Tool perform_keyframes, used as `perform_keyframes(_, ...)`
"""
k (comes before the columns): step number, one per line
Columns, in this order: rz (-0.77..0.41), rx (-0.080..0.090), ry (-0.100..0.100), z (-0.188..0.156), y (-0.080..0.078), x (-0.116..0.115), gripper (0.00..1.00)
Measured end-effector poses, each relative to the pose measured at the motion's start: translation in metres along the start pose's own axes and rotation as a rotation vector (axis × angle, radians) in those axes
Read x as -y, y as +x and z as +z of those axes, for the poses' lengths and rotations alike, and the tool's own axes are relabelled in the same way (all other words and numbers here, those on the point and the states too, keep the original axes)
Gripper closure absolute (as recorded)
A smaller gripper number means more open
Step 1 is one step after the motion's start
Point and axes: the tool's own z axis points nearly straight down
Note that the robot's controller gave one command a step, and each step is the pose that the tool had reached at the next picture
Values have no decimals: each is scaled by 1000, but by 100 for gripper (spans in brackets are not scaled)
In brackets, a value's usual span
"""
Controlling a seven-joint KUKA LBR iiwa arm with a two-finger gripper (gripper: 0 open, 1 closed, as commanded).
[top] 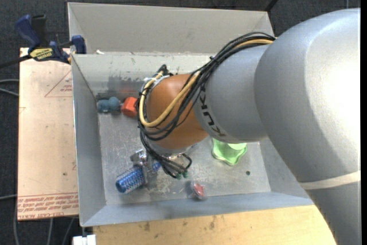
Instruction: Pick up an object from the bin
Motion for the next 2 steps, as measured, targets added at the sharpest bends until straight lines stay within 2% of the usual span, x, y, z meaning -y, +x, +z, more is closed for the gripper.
perform_keyframes(1, 2, 1, 0, -10, 0, 0, 100)
perform_keyframes(2, 5, 3, 0, -36, 0, -1, 100)
